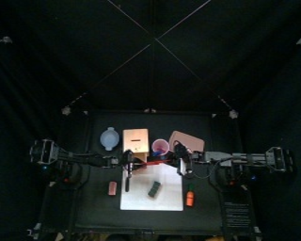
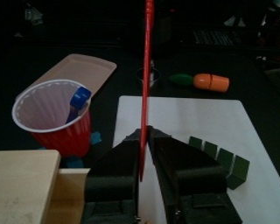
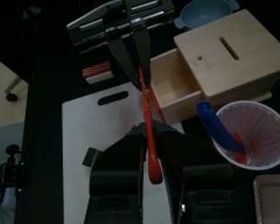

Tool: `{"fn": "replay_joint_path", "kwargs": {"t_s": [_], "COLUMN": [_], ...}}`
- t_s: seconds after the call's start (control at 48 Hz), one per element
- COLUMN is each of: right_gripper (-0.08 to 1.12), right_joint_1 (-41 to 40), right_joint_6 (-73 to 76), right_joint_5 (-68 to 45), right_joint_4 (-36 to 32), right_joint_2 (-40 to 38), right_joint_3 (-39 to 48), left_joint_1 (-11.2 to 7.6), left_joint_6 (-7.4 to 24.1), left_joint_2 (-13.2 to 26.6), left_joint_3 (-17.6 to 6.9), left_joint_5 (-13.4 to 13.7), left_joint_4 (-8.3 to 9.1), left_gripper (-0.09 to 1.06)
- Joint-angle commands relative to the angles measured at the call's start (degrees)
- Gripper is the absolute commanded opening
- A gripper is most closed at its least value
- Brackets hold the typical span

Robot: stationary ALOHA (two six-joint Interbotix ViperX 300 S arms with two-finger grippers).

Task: Place sushi on board then cut the sushi with the knife then place the pieces on the plate
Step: Cut the sushi into 4 pieces

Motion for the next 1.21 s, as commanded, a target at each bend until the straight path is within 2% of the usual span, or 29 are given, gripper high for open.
{"fn": "replay_joint_path", "kwargs": {"t_s": [0.021,0.125,0.312,0.396,0.5,0.562,0.812,0.917,1.104,1.208], "right_gripper": [0.51,0.51,0.51,0.51,0.5,0.49,0.34,0.34,0.34,0.34], "right_joint_1": [3.3,5.7,8.9,9.9,9.9,9.9,10.1,10.3,10.6,15.5], "right_joint_6": [0.2,0.2,0.3,0.3,0.4,0.4,0.6,4.4,16.7,27.1], "right_joint_5": [0.5,3.0,5.7,7.7,10.5,11.3,13.2,15.0,28.2,29.4], "right_joint_4": [2.8,6.6,10.0,11.3,11.7,12.2,13.7,12.1,-2.1,-10.4], "right_joint_2": [0.0,1.1,5.0,6.9,8.3,8.8,8.8,8.8,8.8,10.6], "right_joint_3": [1.8,3.1,2.5,2.1,1.8,1.7,1.6,1.3,-4.4,-6.1], "left_joint_1": [0.53,0.88,1.05,0.7,0.62,0.62,0.62,-0.18,-0.35,-0.88], "left_joint_6": [-0.2,-0.1,-0.1,0.0,-0.1,-0.1,-0.1,-0.1,-0.2,-0.1], "left_joint_2": [-0.8,-0.4,2.5,4.6,6.4,7.2,7.8,8.4,9.1,9.1], "left_joint_3": [-1.3,-1.7,-3.7,-4.8,-5.9,-6.2,-6.3,-6.3,-6.5,-6.1], "left_joint_5": [0.0,-0.1,0.0,0.0,0.1,0.1,0.1,0.1,0.6,0.6], "left_joint_4": [-0.09,0.26,2.99,5.8,10.2,11.69,11.78,11.78,11.78,11.78], "left_gripper": [0.33,0.33,0.33,0.33,0.33,0.33,0.33,0.33,0.33,0.33]}}
